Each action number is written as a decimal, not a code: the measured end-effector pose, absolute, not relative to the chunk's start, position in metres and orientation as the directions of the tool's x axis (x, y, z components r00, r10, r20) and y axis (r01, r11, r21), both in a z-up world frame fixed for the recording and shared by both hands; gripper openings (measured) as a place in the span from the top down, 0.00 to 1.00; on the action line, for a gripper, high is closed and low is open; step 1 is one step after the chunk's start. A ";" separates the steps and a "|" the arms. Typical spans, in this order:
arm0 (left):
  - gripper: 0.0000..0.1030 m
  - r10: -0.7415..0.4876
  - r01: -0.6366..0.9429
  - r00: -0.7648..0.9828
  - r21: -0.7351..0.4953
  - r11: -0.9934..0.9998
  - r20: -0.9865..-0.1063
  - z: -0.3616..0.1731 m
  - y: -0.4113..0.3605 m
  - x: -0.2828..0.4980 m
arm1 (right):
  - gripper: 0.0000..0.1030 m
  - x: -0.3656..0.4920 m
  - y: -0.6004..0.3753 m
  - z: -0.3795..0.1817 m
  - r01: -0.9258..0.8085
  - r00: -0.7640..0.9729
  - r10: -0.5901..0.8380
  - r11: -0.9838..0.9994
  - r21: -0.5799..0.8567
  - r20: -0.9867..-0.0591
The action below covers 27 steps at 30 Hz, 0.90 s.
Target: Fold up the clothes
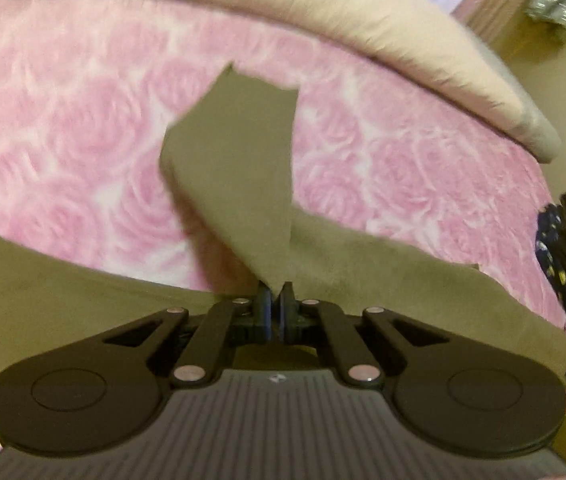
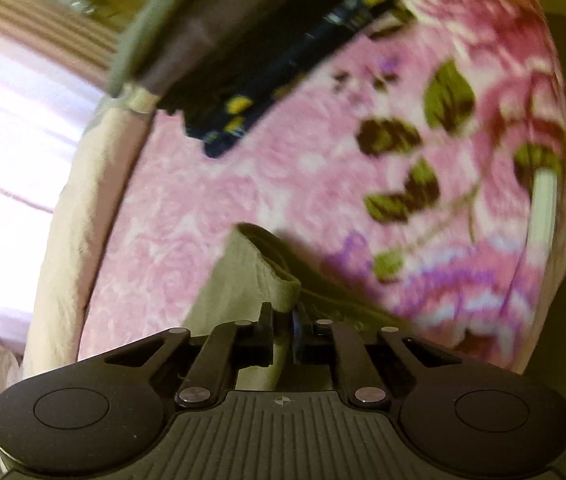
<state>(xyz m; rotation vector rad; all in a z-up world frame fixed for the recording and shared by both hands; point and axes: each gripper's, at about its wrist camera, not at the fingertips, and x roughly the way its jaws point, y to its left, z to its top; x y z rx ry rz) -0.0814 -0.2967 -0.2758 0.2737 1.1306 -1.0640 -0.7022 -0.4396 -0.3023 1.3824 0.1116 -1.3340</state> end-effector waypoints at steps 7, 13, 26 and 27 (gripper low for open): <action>0.98 -0.521 0.855 0.063 -0.223 0.468 -0.851 -0.278 -0.258 -0.110 | 0.93 -0.718 -0.432 -0.305 0.753 0.351 -0.531 -0.330 0.569 -0.771; 0.98 -0.511 0.876 0.081 -0.183 0.446 -0.856 -0.289 -0.246 -0.124 | 0.93 -0.723 -0.426 -0.308 0.777 0.345 -0.509 -0.316 0.545 -0.788; 0.80 -0.423 0.884 0.118 -0.099 0.457 -0.899 -0.321 -0.234 -0.139 | 0.31 -0.689 -0.434 -0.307 0.948 0.135 -0.417 -0.210 0.239 -0.899; 0.80 -0.422 0.880 0.117 -0.103 0.464 -0.899 -0.316 -0.229 -0.137 | 0.26 -0.684 -0.434 -0.300 0.963 0.094 -0.421 -0.191 0.190 -0.902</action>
